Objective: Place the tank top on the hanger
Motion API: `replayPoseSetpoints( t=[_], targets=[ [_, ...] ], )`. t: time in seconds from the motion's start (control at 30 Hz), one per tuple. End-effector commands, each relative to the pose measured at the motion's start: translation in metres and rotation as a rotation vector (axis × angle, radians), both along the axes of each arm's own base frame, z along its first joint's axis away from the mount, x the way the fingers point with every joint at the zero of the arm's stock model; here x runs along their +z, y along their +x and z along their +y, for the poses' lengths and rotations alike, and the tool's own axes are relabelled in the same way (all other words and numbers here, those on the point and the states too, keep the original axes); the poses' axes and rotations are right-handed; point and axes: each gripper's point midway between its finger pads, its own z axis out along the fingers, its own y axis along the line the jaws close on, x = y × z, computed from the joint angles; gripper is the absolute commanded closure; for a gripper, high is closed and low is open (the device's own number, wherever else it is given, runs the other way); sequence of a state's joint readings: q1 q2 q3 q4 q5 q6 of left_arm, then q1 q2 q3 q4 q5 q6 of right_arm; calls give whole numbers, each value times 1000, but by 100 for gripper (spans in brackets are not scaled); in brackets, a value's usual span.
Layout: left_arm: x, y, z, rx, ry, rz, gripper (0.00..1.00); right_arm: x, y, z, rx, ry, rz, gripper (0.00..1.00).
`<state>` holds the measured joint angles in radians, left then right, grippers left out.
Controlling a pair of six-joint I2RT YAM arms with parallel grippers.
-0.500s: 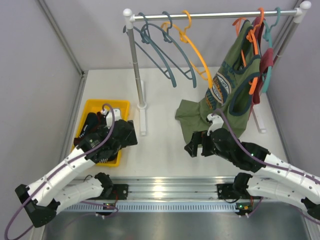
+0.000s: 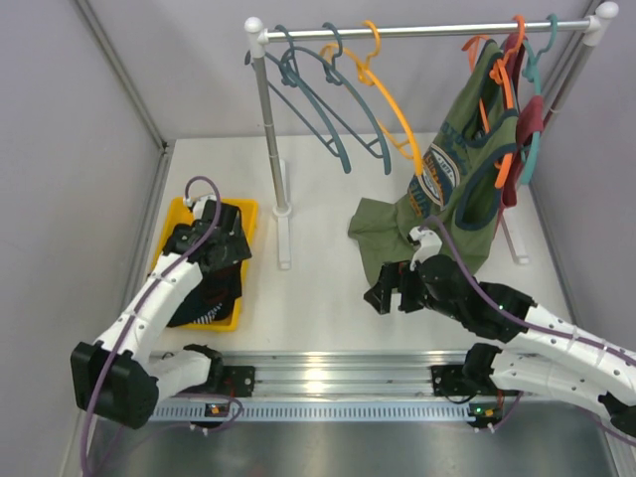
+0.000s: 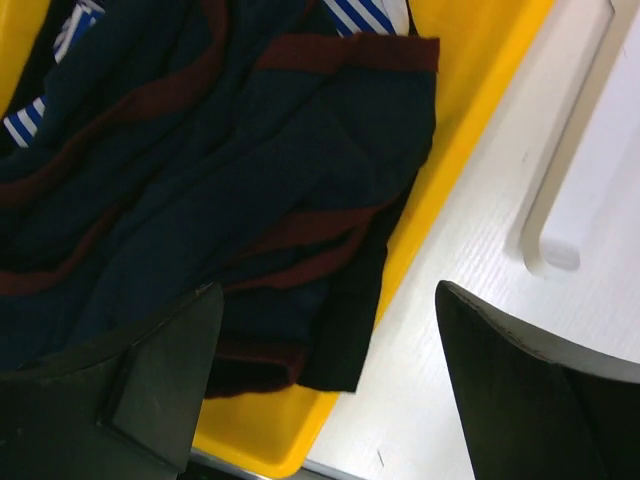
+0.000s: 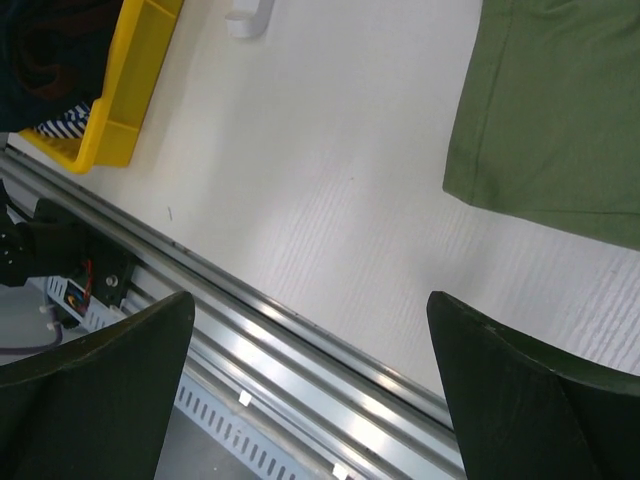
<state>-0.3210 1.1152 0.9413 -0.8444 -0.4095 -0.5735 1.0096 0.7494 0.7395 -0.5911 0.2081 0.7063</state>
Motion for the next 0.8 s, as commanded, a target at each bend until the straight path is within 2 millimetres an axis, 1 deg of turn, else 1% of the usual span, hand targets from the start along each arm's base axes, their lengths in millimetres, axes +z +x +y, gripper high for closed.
replayPoseSetpoints(
  t=[0.0,0.07,0.1,0.17,0.3,0.4,0.47,0.5,0.57,0.6,0.7,0.73,0.77],
  targets=[
    [16,38,6,-17,3,-72,9,4,3,8,1,44,4,0],
    [15,47,9,-12,10,-79,11,4,4,9,2,45,4,0],
    [7,50,13,-3,24,-55,12,5,4,10,5,47,1,0],
    [0,55,17,6,40,-40,14,4,4,11,9,44,6,0],
    [-20,59,25,30,66,2,17,0,4,14,15,43,14,0],
    [-28,62,29,42,82,7,22,-2,3,16,24,36,23,0],
    [-35,61,31,41,89,20,29,-4,3,17,32,32,24,0],
    [-38,62,34,48,90,27,36,-5,3,18,34,30,29,0],
    [-41,62,35,50,84,39,45,-5,3,19,36,31,28,0],
    [-42,62,37,53,83,43,52,-6,3,21,40,32,29,0],
    [-41,60,38,50,84,43,64,-5,3,23,44,42,30,0],
    [-41,59,38,49,87,49,73,-5,3,24,47,41,32,0],
    [-40,58,39,50,89,52,79,-5,3,24,47,45,32,0]
  ],
)
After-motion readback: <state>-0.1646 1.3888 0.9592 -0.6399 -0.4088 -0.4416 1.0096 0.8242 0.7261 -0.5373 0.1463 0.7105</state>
